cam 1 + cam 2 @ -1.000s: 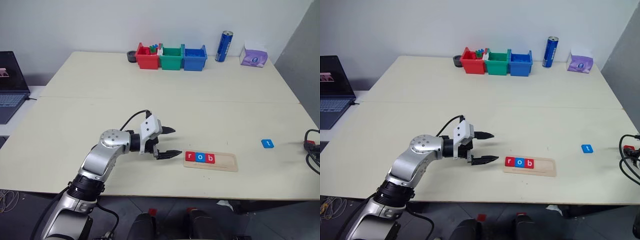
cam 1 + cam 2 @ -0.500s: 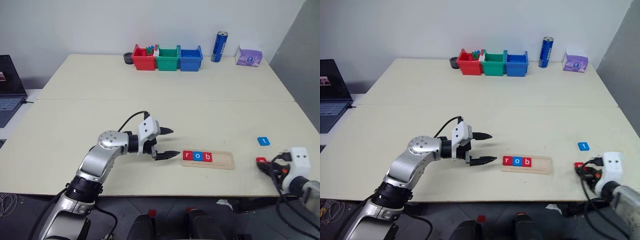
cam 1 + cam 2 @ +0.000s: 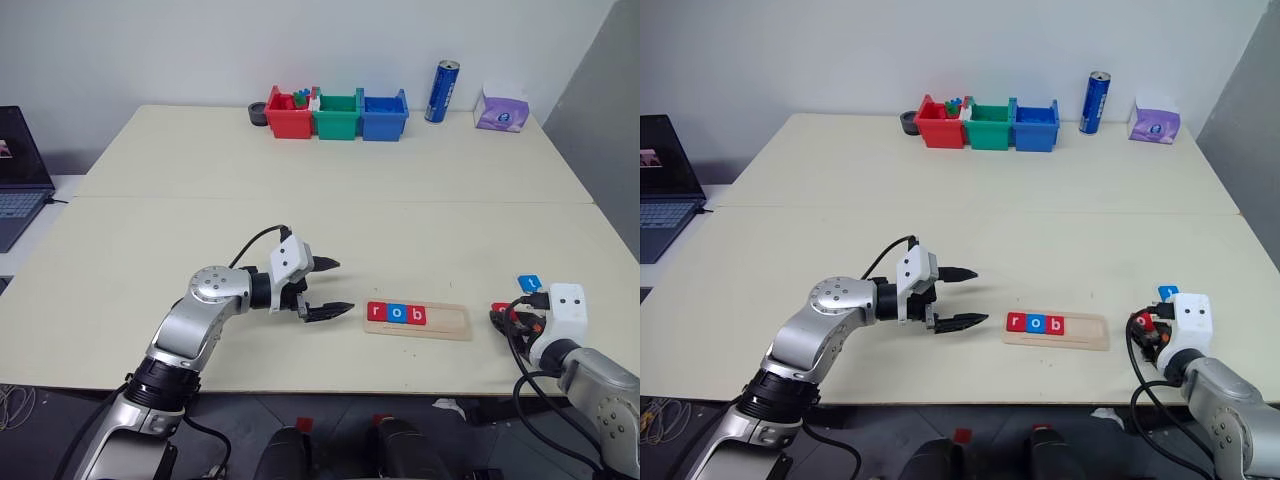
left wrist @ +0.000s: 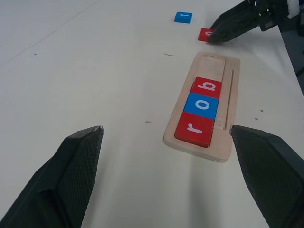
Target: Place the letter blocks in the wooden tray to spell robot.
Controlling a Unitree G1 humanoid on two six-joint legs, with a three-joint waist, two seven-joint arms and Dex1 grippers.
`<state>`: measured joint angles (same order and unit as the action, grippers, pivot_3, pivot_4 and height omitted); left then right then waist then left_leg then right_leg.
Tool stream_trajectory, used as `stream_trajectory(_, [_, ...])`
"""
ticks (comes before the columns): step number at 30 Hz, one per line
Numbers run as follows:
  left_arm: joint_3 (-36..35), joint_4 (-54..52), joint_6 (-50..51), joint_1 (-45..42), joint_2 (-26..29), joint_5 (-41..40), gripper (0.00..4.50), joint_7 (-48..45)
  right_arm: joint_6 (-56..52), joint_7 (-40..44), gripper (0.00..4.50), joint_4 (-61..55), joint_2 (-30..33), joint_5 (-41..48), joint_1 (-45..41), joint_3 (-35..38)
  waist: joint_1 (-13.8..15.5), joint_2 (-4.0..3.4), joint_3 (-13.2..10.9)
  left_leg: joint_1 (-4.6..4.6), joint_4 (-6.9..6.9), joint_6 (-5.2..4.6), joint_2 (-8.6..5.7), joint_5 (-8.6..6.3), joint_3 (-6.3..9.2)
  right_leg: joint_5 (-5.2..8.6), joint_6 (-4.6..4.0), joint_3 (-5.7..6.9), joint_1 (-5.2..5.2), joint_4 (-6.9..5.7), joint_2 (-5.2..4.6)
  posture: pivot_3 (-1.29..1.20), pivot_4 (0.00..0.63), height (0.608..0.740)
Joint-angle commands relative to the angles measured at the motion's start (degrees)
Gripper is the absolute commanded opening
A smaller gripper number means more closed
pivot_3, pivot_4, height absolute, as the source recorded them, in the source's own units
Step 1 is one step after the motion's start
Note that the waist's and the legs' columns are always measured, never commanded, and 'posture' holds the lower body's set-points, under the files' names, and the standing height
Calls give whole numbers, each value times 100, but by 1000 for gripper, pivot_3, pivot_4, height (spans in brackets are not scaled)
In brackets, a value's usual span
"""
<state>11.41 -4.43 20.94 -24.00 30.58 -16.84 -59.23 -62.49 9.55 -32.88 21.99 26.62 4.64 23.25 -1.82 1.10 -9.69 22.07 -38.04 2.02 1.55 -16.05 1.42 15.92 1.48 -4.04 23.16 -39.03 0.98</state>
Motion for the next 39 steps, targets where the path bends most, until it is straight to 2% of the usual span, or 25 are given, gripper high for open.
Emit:
stream_trajectory(1, [-127,-304,-28,35,30,-49,4500,76,-22,-103,3930,-152,-84,51,-85,118,-2,0,0,-1,0,0,0,0,-1,0,0,1,0,0,0,0,150,740])
stream_trajectory(3, [-133,-325,-16,51,30,-46,4500,103,-63,-56,4467,-304,-17,93,-127,207,-2,0,0,-1,-1,0,-1,0,-2,-1,1,1,0,-1,0,0,150,740])
stream_trajectory(6, [-138,-338,-11,69,44,-49,4500,135,-108,214,4467,-432,413,161,-157,359,-1,-1,-1,-1,0,0,-1,0,-2,0,1,1,1,-1,-1,0,150,740])
stream_trajectory(10, [-154,-325,-35,89,70,-47,4500,149,553,1465,4467,-107,1717,129,57,199,0,0,-2,-1,0,-1,-4,0,-8,0,1,3,2,3,-1,0,150,740])
stream_trajectory(13, [-141,-315,-27,64,63,-36,4500,161,1594,2954,4467,289,2782,-7,285,-288,-1,3,-4,-4,2,-1,-10,-1,-11,0,1,7,0,5,2,0,150,740])
stream_trajectory(18, [-116,-290,-37,18,51,-9,4500,165,2982,4147,4467,1541,3656,-605,-100,-1123,-10,8,-6,-8,0,-1,-9,-1,-12,-1,0,7,-2,2,19,0,150,740])
stream_trajectory(23, [-120,-267,-52,-11,38,20,4500,196,3895,4809,4467,2759,3826,-1132,-914,-1860,-4,12,-9,-10,-3,-1,-6,0,-14,-2,-1,5,-1,2,18,0,150,740])
stream_trajectory(32, [-106,-250,-99,-5,59,27,4500,184,4521,5659,4467,3933,3878,-1629,-1684,-2531,6,11,-9,-7,-3,-1,0,0,-12,-18,-29,6,0,2,4,0,150,740])
stream_trajectory(35, [-95,-231,-125,-17,60,34,4500,169,4504,5837,3890,4147,3848,-1683,-1843,-2649,6,12,-9,-8,-6,-1,-1,0,-12,-19,-29,4,-1,1,1,0,150,740])
stream_trajectory(39, [-89,-217,-131,-31,51,39,4500,163,4380,5948,2467,4160,3787,-1649,-1859,-2640,6,11,-9,-8,-6,-1,0,0,-10,-19,-30,6,-1,0,0,0,150,740])
